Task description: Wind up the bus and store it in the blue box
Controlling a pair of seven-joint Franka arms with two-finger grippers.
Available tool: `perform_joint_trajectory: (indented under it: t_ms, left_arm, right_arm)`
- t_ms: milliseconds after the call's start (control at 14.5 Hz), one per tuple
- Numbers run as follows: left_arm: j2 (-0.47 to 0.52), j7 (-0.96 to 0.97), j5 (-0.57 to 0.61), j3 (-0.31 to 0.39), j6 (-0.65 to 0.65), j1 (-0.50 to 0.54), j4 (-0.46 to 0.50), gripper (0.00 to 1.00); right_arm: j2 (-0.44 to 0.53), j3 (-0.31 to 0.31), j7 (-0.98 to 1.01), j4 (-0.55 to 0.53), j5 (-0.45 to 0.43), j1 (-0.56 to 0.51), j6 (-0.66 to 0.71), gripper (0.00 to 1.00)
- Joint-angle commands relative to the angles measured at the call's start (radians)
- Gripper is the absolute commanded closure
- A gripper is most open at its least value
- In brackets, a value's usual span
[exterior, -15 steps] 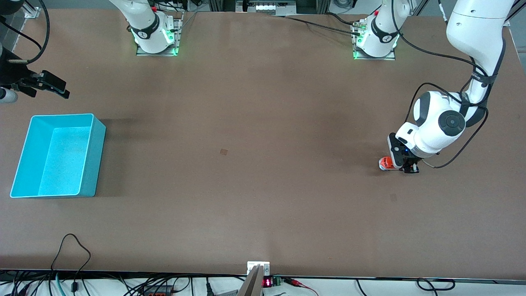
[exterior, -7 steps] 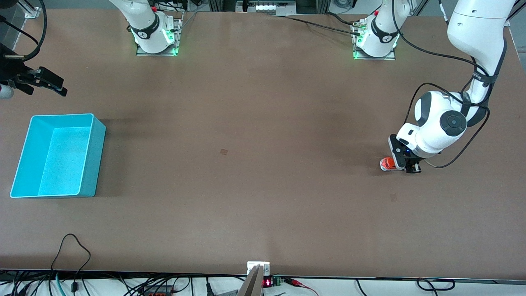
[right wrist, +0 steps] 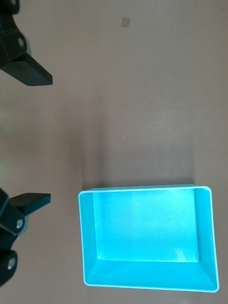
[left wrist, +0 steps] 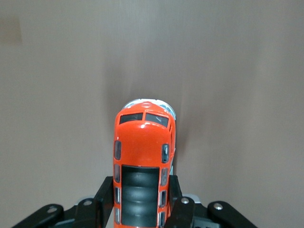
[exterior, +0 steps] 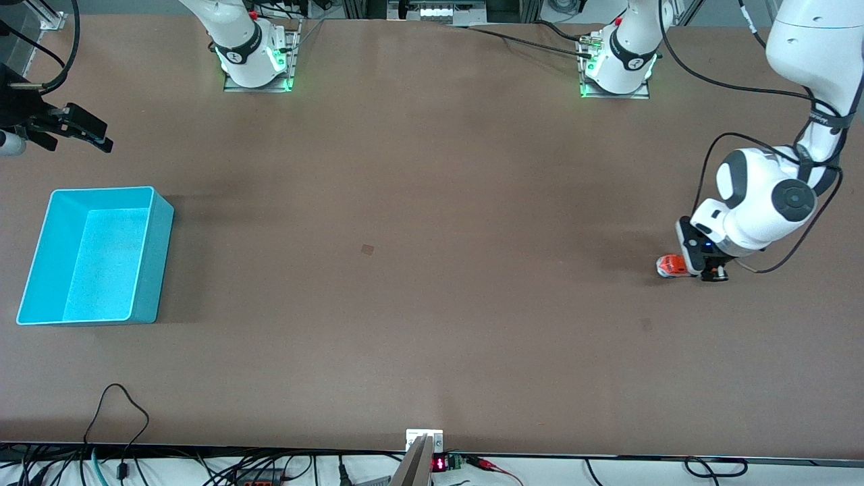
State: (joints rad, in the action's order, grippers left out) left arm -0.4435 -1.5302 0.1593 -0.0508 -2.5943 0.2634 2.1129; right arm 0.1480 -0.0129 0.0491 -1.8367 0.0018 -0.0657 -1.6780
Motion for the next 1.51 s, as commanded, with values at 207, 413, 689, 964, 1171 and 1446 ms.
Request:
perform_joint_trajectory:
  t_ms: [207,413,689,964,1171,1446]
  left_arm:
    - [-0.052,-0.088,0.02,-0.008,0.002,0.103,-0.004,0.81]
    - [-0.054,-0.094,0.022,-0.009,0.0,0.099,-0.004,0.81]
    - [-0.052,-0.123,0.022,-0.011,0.0,0.096,-0.008,0.81]
    - [-0.054,-0.125,0.022,-0.011,0.0,0.096,-0.021,0.8]
    - [-0.054,-0.142,0.022,-0.012,0.0,0.094,-0.022,0.81]
    - [-0.054,-0.14,0.02,-0.012,0.0,0.094,-0.022,0.81]
  right_arm:
    - [0.022,0.004,-0.079,-0.016,0.006,0.009,-0.025,0.0]
    - [0.021,0.002,-0.072,-0.016,0.006,0.014,-0.005,0.0]
    - [0.021,0.002,-0.071,-0.013,0.006,0.015,-0.006,0.0]
    - [0.012,-0.009,-0.071,-0.013,0.006,0.007,-0.006,0.0]
    - [0.008,-0.013,-0.069,-0.015,0.006,0.001,-0.005,0.0]
    - [0.005,-0.013,-0.069,-0.016,0.006,0.001,0.0,0.0]
